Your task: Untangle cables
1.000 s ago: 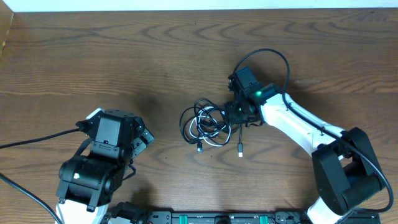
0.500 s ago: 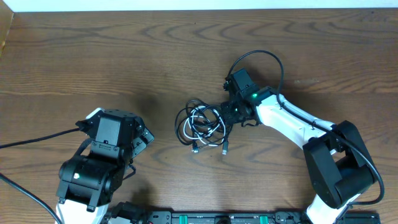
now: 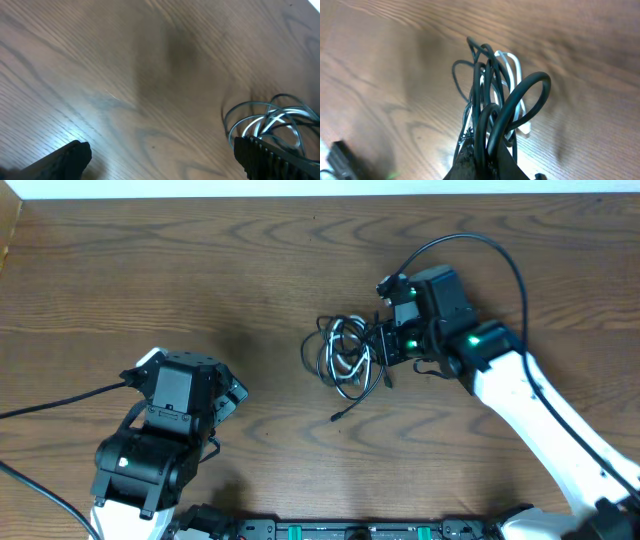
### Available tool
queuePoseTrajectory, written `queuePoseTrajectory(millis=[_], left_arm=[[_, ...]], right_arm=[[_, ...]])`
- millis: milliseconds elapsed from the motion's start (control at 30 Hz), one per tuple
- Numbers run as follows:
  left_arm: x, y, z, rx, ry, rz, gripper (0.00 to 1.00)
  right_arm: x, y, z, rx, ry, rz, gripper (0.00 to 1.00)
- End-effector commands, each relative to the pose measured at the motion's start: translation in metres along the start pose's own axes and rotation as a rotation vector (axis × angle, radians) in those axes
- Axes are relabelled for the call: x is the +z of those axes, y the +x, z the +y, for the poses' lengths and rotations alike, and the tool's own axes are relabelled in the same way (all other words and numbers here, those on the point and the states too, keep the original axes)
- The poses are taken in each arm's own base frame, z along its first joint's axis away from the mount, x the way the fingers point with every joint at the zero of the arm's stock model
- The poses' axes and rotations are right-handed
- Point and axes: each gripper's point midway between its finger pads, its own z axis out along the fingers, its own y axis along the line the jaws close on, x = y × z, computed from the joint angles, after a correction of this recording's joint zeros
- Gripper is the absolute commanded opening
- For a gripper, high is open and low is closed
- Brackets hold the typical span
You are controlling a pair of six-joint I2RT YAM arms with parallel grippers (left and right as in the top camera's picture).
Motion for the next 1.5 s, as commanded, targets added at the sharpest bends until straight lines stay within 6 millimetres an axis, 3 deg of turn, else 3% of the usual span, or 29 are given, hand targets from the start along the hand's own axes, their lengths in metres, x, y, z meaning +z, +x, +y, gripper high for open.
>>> queuePoseTrajectory(millis=[0,100,267,433,633,867,1033,1100,1167,1233,1300,1333,1467], left_arm=[[0.006,0.013,-0.014,-0.047,0.054,0.085,0.99],[0.008,0.018,-0.036,0.045,0.146,0.128,0.86],[0.016,0.023,-0.070,0.351,0.291,0.154,0.85],[0.015,0.051,-0.104,0.548,0.497,0.286,0.85],[0.035,0.053,-0.116,0.681,0.519,0.283,0.85],[0.061,0.056,-0.124,0.763,0.511,0.298,0.55],[0.076,0.062,-0.122,0.786,0.489,0.335,0.09],[0.077,0.062,-0.122,0.786,0.487,0.338,0.08],[0.077,0.062,-0.122,0.786,0.488,0.338,0.08],[0.077,0.062,-0.121,0.786,0.487,0.339,0.16],[0.077,0.062,-0.121,0.803,0.490,0.333,0.59],[0.076,0.060,-0.121,0.817,0.493,0.323,0.98],[0.067,0.043,-0.117,0.786,0.491,0.262,0.98]], right_arm=[[-0.017,-0.008,0.020,-0.053,-0.071,-0.034,0.01],[-0.021,-0.005,0.028,-0.058,-0.113,-0.022,0.01],[-0.029,0.004,0.050,-0.072,-0.269,0.020,0.01],[-0.048,0.004,0.070,-0.183,-0.444,0.005,0.01],[-0.059,0.014,0.083,-0.267,-0.552,0.015,0.01],[-0.075,0.023,0.103,-0.283,-0.714,0.035,0.01],[-0.081,0.020,0.101,-0.268,-0.740,0.024,0.01],[-0.082,0.019,0.099,-0.260,-0.738,0.022,0.01],[-0.085,0.019,0.101,-0.259,-0.760,0.021,0.01],[-0.085,0.019,0.101,-0.259,-0.760,0.021,0.01],[-0.081,0.019,0.098,-0.257,-0.731,0.021,0.01],[-0.078,0.018,0.095,-0.249,-0.706,0.023,0.01],[-0.071,0.016,0.086,-0.213,-0.637,0.031,0.01]])
